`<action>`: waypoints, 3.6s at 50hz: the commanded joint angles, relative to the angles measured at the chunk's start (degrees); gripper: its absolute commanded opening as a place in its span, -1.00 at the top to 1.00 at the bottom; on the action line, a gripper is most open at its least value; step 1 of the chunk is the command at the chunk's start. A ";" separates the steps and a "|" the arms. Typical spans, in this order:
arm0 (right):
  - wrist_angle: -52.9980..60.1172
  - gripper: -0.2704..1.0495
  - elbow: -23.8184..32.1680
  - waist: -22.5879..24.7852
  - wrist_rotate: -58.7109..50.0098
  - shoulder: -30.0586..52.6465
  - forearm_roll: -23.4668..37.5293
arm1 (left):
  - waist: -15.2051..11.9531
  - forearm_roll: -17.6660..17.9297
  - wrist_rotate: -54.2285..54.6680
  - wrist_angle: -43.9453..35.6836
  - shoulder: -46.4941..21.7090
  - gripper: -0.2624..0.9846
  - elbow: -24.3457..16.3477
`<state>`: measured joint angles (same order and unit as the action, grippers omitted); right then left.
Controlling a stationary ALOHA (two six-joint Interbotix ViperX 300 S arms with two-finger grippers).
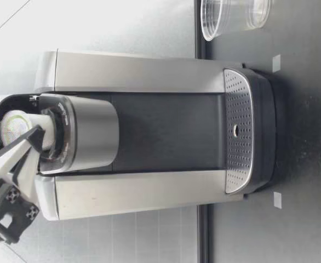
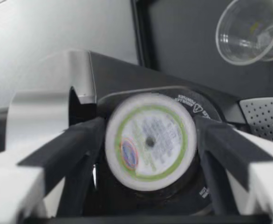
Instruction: Place the coffee capsule inside the capsule container, then place the cup onto the center of the cup tray, then push the 'Hot Water' and 'Travel Mug' buttons.
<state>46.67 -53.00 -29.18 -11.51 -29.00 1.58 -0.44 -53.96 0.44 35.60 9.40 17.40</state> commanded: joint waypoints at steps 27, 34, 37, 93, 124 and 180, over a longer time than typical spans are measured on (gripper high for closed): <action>0.09 0.59 0.35 1.14 -0.18 -0.79 -0.26 | 3.96 -0.44 3.96 0.09 4.39 -0.63 0.97; -2.72 0.59 1.93 0.26 -0.18 -0.26 -2.11 | 4.13 -0.44 10.11 -3.08 6.50 -0.63 5.10; -6.24 0.59 3.60 -0.53 -0.18 0.09 -2.55 | 4.13 -0.44 13.97 -5.36 7.82 -0.63 7.56; -31.64 0.59 29.79 -6.24 0.18 17.40 2.20 | -2.99 1.93 47.72 -41.40 25.93 -0.55 36.30; -32.34 0.59 26.19 3.43 0.00 14.06 2.11 | -2.99 1.93 47.72 -41.31 26.46 -0.55 36.12; -29.18 0.59 11.78 9.76 -4.48 9.14 1.05 | -2.99 2.20 47.72 -41.48 26.02 -0.54 36.56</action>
<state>17.49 -41.13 -19.60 -15.73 -18.46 2.72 -3.34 -51.86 48.08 -5.45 35.24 54.49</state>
